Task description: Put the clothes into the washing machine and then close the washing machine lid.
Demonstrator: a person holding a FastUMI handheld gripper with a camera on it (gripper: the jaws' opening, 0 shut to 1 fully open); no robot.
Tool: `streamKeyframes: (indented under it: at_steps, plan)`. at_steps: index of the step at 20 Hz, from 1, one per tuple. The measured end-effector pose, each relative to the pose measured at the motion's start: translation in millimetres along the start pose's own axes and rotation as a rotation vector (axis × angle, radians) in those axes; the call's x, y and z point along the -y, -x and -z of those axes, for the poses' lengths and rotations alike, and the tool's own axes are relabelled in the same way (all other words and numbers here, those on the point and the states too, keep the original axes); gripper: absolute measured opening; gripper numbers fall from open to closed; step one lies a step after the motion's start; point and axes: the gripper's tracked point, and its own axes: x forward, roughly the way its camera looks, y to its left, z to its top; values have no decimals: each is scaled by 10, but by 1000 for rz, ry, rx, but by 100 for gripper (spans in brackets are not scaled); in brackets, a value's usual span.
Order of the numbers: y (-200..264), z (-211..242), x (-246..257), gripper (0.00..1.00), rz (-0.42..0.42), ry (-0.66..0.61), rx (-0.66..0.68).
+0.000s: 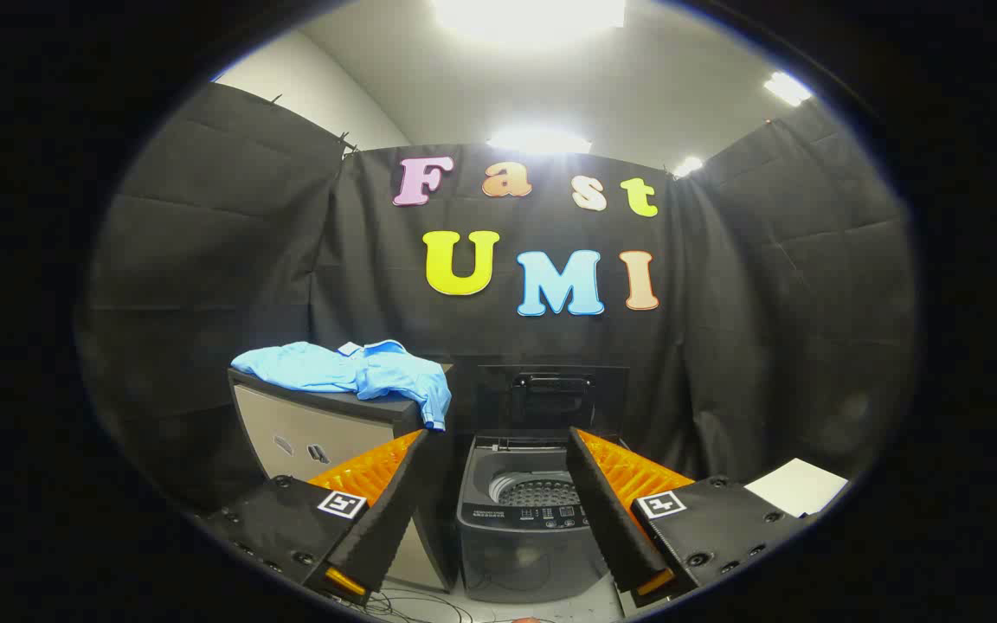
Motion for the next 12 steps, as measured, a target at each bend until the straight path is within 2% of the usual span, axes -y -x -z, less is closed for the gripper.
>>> streamKeyframes:
  at_steps: [12]
  plan:
    - [-1, 44, -77, 97, -6, -4, -21]
